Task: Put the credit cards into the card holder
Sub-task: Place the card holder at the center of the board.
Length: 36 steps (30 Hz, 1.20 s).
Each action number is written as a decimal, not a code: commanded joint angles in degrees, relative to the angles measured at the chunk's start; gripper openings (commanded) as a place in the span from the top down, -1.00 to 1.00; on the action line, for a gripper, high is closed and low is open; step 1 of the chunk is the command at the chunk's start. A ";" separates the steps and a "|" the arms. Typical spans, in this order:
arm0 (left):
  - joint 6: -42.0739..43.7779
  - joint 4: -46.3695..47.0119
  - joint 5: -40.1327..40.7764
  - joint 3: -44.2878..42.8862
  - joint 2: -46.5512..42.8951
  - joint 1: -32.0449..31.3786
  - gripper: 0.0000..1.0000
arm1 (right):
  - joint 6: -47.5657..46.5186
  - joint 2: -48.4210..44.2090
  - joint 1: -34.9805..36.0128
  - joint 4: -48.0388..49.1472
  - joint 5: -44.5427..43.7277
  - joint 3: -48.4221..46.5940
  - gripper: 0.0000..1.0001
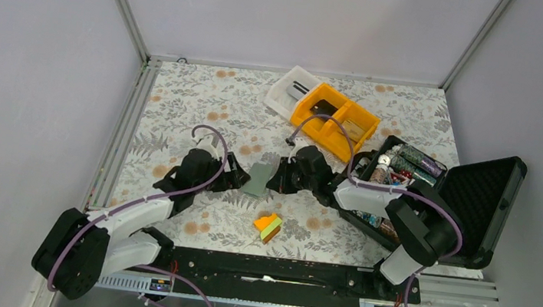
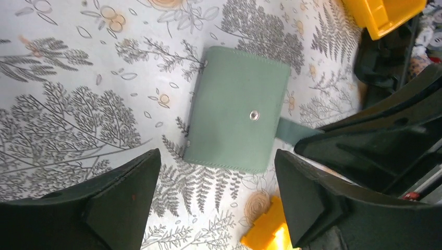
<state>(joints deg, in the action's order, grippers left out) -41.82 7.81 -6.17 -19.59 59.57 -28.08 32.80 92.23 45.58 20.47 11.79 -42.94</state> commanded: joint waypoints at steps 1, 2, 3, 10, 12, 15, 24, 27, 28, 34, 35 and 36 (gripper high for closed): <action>2.96 -0.15 4.80 -5.34 1.93 -0.14 -0.70 | -1.08 2.28 -0.76 1.46 10.00 -3.47 1.00; 2.18 1.26 4.06 -5.18 2.40 -0.14 -0.72 | -0.66 2.04 -0.79 1.73 10.54 -3.35 1.00; 1.20 3.13 2.93 -4.99 3.06 -0.14 -0.74 | -0.63 1.86 -0.78 1.65 10.75 -3.38 1.00; 3.90 7.24 -3.95 -8.13 8.55 -1.06 -0.92 | -0.85 -1.43 -0.77 -0.19 8.24 -1.63 1.00; 6.18 4.98 -2.92 -9.38 8.43 -1.55 -0.93 | -0.13 -3.23 -0.76 0.00 7.68 -0.67 1.00; 7.88 3.79 -1.73 -9.52 7.08 -1.87 -0.94 | 0.08 -4.62 -0.80 -0.77 7.61 -0.45 1.00; 7.65 2.84 -1.90 -8.53 7.09 -3.79 -0.93 | -1.42 -7.67 -0.78 -3.60 7.20 -0.77 1.00; 7.11 2.82 -1.63 -8.44 7.69 -3.98 -0.88 | -1.62 -7.96 -0.78 -4.03 7.15 -0.37 1.00; 7.04 2.75 -1.45 -8.51 7.87 -4.00 -0.86 | -1.59 -8.08 -0.77 -3.96 7.14 -0.21 1.00; 6.93 2.09 -0.02 -9.01 9.66 -4.22 -0.45 | -1.48 -9.27 -0.81 -4.03 6.25 1.04 1.00; 6.92 2.11 -0.10 -9.16 10.16 -4.26 -0.42 | -1.46 -9.46 -0.81 -4.08 6.16 1.16 1.00; 7.06 2.05 -0.27 -9.41 10.55 -4.39 -0.40 | -1.55 -9.56 -0.76 -4.30 6.06 1.16 1.00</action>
<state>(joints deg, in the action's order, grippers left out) -35.51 9.08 -7.18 -27.20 68.82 -31.99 32.34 85.21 45.04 15.88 18.94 -42.06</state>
